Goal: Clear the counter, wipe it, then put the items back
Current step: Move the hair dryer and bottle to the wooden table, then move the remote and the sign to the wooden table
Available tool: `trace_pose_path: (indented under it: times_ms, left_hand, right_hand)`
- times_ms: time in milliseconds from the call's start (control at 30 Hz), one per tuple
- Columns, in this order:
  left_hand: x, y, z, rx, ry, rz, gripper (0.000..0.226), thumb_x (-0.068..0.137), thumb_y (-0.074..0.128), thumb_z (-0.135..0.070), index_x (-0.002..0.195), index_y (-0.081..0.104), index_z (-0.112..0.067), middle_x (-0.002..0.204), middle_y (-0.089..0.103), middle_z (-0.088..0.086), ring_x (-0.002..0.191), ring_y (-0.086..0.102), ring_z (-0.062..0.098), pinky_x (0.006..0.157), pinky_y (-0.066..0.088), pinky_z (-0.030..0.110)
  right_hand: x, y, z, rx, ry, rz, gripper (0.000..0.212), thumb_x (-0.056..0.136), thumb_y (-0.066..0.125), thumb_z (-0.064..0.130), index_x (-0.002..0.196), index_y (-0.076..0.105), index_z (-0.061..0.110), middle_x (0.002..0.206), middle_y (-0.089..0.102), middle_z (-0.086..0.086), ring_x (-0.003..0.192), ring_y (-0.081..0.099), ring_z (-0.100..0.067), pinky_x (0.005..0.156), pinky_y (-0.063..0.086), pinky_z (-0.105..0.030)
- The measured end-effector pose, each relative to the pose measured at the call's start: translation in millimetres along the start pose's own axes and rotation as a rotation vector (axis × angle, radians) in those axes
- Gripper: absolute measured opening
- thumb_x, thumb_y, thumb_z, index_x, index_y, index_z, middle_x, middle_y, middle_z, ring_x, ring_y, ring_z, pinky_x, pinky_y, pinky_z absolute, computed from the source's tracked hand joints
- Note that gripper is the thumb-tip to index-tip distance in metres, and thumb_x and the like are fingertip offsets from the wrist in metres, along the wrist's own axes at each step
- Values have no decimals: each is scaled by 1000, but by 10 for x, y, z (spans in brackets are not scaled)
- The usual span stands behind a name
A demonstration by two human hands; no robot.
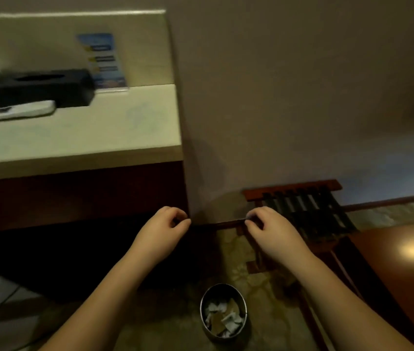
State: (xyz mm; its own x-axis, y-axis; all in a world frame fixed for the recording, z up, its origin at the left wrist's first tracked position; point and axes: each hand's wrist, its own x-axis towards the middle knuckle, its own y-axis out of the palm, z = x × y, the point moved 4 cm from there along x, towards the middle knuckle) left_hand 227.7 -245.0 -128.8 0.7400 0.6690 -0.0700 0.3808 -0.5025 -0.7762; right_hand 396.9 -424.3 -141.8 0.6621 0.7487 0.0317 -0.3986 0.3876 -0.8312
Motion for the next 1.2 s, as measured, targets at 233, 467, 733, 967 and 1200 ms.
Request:
trace_pose_path:
  times_ms: [233, 467, 733, 967, 1200]
  left_hand:
    - [-335, -1145, 715, -100, -49, -70, 13, 94, 55, -40, 107, 58, -37, 108, 52, -17, 90, 54, 0, 65, 42, 14]
    - [-236, -2004, 1016, -32, -46, -318, 13, 92, 55, -41, 100, 61, -33, 97, 54, -18, 84, 53, -2, 63, 39, 18]
    - [319, -2798, 1173, 10, -41, -459, 9, 92, 55, -31, 96, 62, -27, 86, 55, -17, 79, 52, 0, 58, 37, 20]
    - [1024, -3261, 1518, 103, -164, -472, 7, 92, 57, -26, 96, 62, -23, 91, 64, -4, 79, 58, 6, 59, 43, 22]
    - [1867, -3487, 1843, 192, -335, -427, 36, 89, 61, -27, 122, 58, -16, 121, 55, 5, 102, 53, 18, 82, 47, 33]
  right_hand:
    - [236, 343, 1112, 13, -182, 46, 15, 95, 51, 36, 105, 60, 31, 94, 49, 21, 81, 52, 3, 65, 42, -15]
    - [665, 274, 1983, -42, -356, 20, 20, 95, 50, 35, 108, 61, 25, 97, 52, 13, 88, 52, -6, 73, 43, -25]
    - [1622, 40, 2722, -65, -437, -28, 22, 93, 51, 30, 104, 65, 18, 101, 63, 3, 86, 57, -13, 71, 44, -30]
    - [2859, 91, 2983, -31, -327, -19, 19, 92, 53, 27, 103, 65, 17, 97, 67, -1, 87, 60, -18, 77, 50, -35]
    - [4027, 326, 2927, 37, -132, 15, 18, 91, 53, 28, 102, 59, 16, 94, 65, -6, 75, 56, -19, 71, 47, -34]
